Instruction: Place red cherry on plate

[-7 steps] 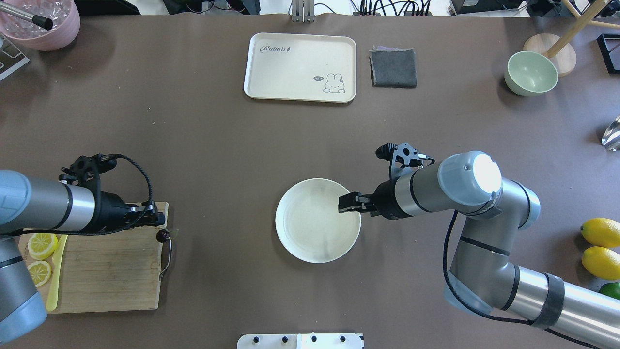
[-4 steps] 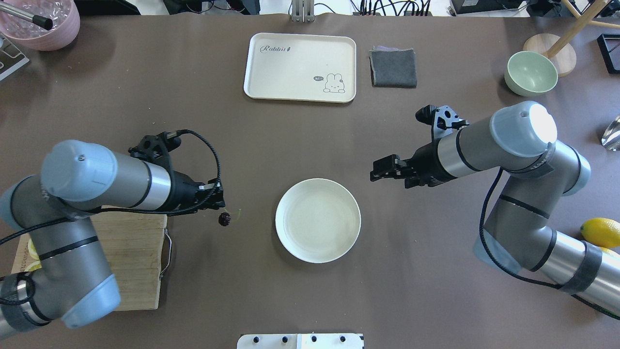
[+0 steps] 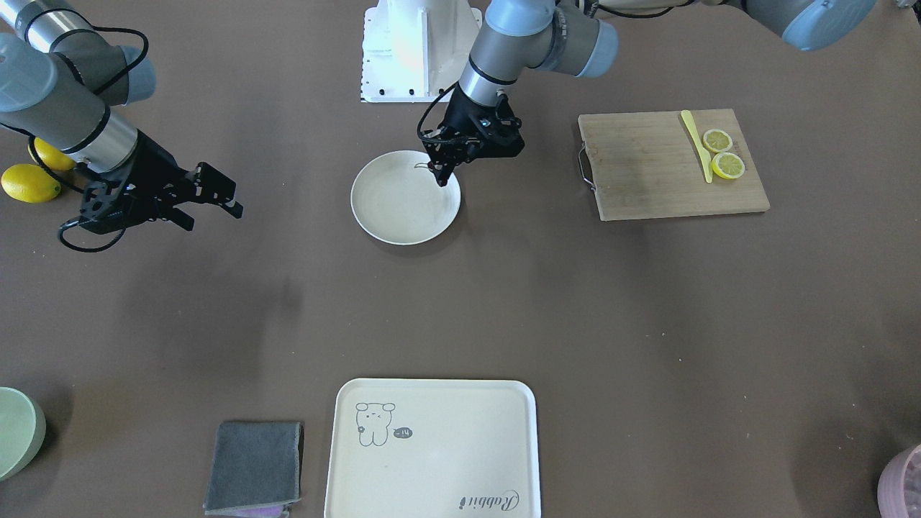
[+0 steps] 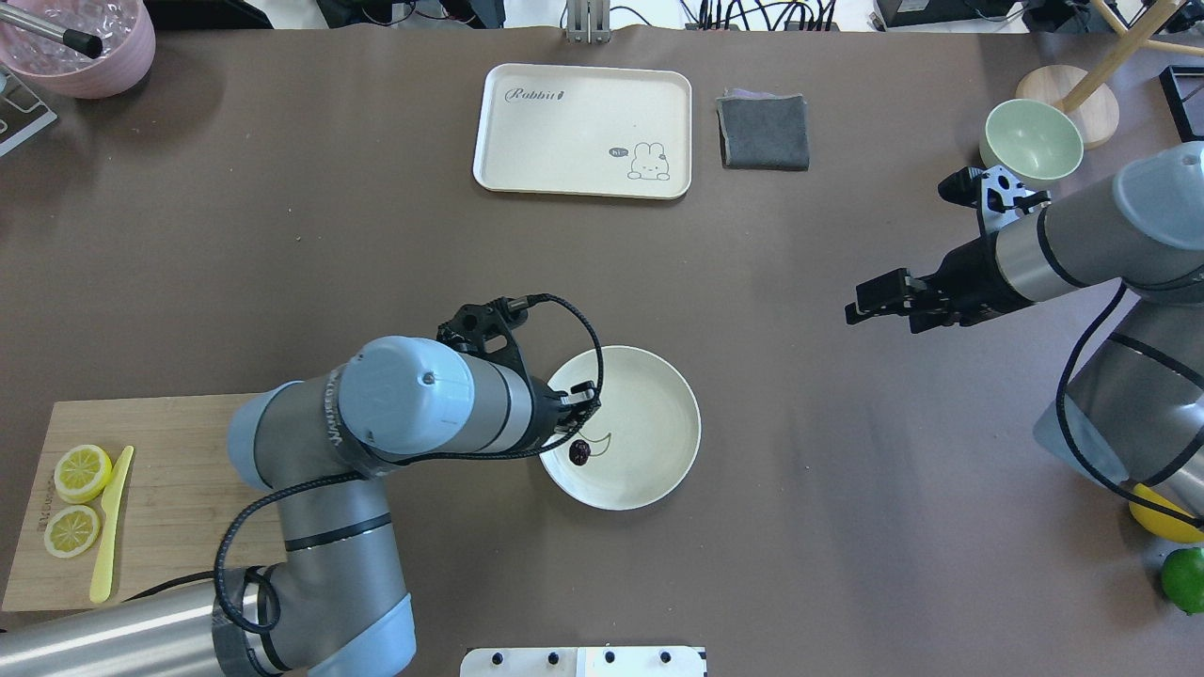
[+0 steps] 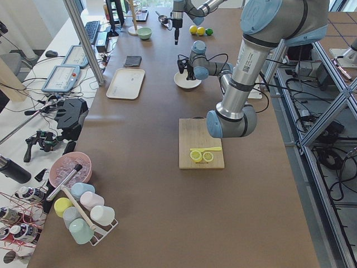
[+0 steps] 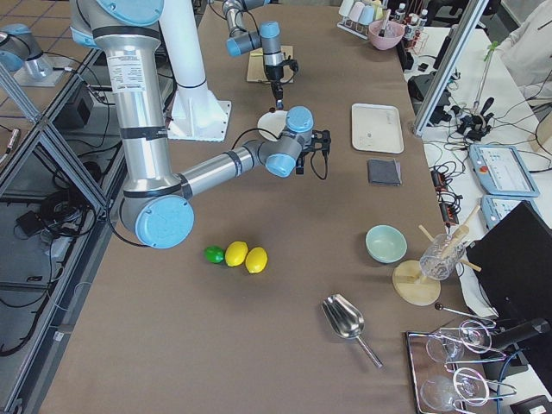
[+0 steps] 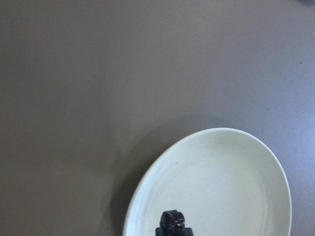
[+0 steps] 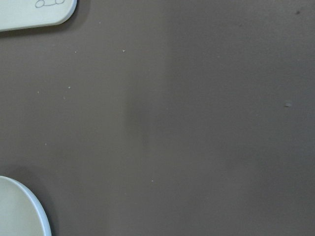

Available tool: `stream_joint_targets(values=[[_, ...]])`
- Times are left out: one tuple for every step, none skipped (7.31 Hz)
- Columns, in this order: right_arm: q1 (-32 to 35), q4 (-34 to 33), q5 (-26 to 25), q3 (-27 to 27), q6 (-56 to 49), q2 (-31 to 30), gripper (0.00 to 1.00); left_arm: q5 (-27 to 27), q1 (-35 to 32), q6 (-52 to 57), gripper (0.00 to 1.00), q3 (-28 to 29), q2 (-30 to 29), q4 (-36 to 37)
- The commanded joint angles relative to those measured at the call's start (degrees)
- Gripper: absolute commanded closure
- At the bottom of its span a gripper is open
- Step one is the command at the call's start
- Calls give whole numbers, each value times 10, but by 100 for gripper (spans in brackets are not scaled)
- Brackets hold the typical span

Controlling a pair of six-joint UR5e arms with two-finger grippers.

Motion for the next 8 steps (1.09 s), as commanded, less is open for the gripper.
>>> stream_joint_targets(values=[[17, 2, 10, 0, -39, -24, 0, 23, 19, 3, 84, 26, -24, -3], [21, 3, 10, 1, -47, -31, 0, 23, 19, 9, 30, 25, -26, -3], [21, 3, 10, 2, -48, -33, 0, 23, 16, 16, 2, 24, -26, -1], [28, 3, 10, 2, -48, -34, 0, 17, 1, 31, 2, 19, -25, 1], [41, 2, 11, 2, -59, -36, 0, -3, -22, 51, 2, 10, -12, 3], [58, 2, 10, 2, -108, -53, 0, -49, -58, 85, 2, -19, 20, 28], [70, 1, 9, 1, -159, -73, 0, -65, -82, 160, 2, -70, 43, 108], [95, -1, 11, 0, -203, -94, 0, -65, -100, 251, 2, -122, 61, 200]])
